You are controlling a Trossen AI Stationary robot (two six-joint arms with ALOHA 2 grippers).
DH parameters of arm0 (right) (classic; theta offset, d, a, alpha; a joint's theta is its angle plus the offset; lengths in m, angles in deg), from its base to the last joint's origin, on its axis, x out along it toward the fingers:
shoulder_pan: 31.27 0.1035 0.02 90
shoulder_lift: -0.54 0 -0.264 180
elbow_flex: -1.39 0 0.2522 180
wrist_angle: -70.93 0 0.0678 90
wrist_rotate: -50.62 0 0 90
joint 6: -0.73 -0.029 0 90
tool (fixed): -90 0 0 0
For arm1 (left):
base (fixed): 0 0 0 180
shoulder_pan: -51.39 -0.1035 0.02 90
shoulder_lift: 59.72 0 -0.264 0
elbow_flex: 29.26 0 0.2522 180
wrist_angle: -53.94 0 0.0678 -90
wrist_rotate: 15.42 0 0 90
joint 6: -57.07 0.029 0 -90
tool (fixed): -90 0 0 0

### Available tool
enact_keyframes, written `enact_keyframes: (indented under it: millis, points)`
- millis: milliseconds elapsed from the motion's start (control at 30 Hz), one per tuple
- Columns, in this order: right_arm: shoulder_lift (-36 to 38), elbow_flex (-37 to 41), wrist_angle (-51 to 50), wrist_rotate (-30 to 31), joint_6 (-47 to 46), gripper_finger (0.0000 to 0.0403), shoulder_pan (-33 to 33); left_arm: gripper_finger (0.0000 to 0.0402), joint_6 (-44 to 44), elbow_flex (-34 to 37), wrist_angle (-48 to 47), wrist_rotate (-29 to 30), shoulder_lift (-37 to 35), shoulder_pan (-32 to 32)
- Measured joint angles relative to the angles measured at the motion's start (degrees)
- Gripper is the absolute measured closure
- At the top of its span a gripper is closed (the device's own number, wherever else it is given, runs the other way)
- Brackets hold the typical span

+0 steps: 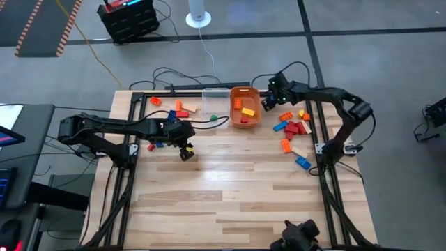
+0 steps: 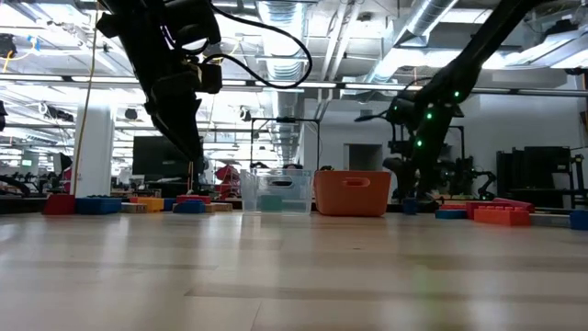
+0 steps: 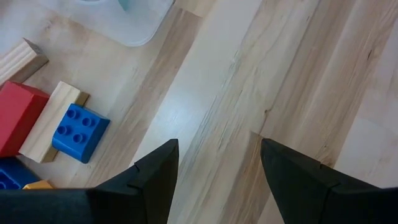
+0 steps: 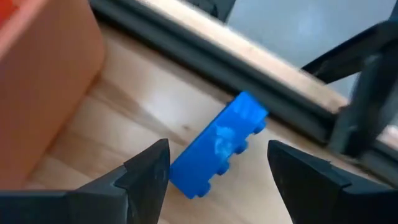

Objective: Sort blocks by size
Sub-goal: Put the blue rectangle game piece into the orange bin

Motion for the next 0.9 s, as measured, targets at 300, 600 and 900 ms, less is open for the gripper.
enact_keyframes:
  millis: [300, 600, 900]
  points:
    - [-2.1, 0.0, 3.0, -0.2, 2.1, 0.0139, -0.2, 0.0179, -0.2, 0.0, -1.3, 0.0, 0.0, 0.0]
    - [0.4, 0.0, -3.2, -0.2, 6.7, 0.031, -1.0, 0.0179, -0.5, 0.0, -1.5, 0.0, 0.0, 0.0]
    - [5.7, 0.0, -12.0, -1.8, 8.7, 0.0375, 1.4, 0.0179, -0.8, 0.0, -1.5, 0.0, 0.0, 0.0]
